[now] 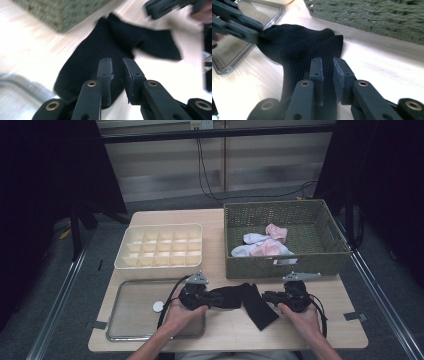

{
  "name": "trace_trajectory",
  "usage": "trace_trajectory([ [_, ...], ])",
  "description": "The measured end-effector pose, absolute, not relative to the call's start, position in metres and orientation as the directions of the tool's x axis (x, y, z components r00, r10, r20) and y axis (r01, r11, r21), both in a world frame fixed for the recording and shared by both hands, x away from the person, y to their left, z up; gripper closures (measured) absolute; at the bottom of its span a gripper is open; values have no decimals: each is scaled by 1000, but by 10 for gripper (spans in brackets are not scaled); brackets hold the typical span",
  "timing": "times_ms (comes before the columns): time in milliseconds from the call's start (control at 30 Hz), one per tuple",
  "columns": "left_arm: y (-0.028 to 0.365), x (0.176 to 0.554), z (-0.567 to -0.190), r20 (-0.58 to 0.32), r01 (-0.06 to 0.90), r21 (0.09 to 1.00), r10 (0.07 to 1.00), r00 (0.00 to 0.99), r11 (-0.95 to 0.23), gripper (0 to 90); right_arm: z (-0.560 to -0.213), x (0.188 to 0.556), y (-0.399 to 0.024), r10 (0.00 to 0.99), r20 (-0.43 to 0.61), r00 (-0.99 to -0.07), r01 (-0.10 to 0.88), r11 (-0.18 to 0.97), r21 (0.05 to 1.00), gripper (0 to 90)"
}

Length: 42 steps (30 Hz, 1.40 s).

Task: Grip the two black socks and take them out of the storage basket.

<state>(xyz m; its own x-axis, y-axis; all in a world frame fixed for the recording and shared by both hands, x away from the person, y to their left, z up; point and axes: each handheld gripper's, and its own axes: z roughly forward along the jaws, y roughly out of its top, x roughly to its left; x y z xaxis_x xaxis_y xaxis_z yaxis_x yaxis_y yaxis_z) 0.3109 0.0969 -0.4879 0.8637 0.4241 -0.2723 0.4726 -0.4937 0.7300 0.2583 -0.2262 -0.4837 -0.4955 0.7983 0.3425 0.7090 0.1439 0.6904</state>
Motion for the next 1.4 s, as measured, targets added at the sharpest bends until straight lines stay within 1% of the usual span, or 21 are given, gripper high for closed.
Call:
trace_trajectory([
  [67, 98, 314, -491, -255, 472, 724, 439, 861, -504, 769, -482, 254, -227, 791, 355, -498, 709, 135, 692, 769],
  [167, 101, 319, -493, -273, 495, 718, 457, 846, -489, 770, -481, 244, -226, 776, 371, -511, 716, 145, 683, 777],
  [333, 95, 317, -501, -266, 501, 691, 462, 846, -521, 771, -490, 230, -222, 764, 370, -528, 736, 194, 649, 782],
  [433, 96, 316, -500, -275, 510, 682, 463, 843, -525, 771, -494, 230, -222, 774, 352, -526, 740, 212, 639, 780],
  [500, 97, 315, -501, -283, 514, 680, 460, 842, -522, 770, -499, 233, -224, 783, 328, -529, 736, 230, 637, 801],
  [533, 97, 313, -501, -279, 508, 683, 456, 845, -525, 770, -499, 235, -226, 786, 327, -525, 736, 226, 638, 801],
  [600, 99, 310, -500, -267, 499, 678, 452, 851, -539, 764, -498, 237, -231, 807, 284, -518, 725, 239, 646, 803],
  [733, 103, 299, -499, -238, 475, 685, 447, 862, -552, 757, -498, 240, -242, 822, 259, -507, 721, 239, 651, 796],
  [800, 104, 297, -499, -252, 482, 685, 442, 861, -547, 758, -498, 240, -250, 833, 250, -494, 723, 232, 651, 792],
  [900, 103, 295, -500, -274, 497, 683, 442, 854, -535, 758, -498, 240, -259, 847, 251, -469, 727, 209, 654, 772],
  [1000, 98, 289, -498, -260, 476, 676, 423, 868, -562, 750, -498, 240, -264, 859, 244, -450, 729, 195, 657, 767],
  [1067, 96, 287, -499, -266, 474, 684, 415, 870, -554, 736, -498, 240, -265, 863, 244, -443, 730, 188, 657, 750],
  [1100, 95, 287, -499, -273, 479, 682, 415, 868, -553, 729, -498, 239, -265, 863, 249, -440, 730, 182, 659, 727],
  [1200, 98, 287, -498, -266, 471, 684, 410, 872, -558, 715, -497, 238, -264, 853, 277, -442, 731, 164, 662, 677],
  [1400, 105, 288, -495, -295, 498, 691, 425, 856, -523, 680, -493, 242, -256, 815, 328, -477, 714, 142, 686, 624],
])
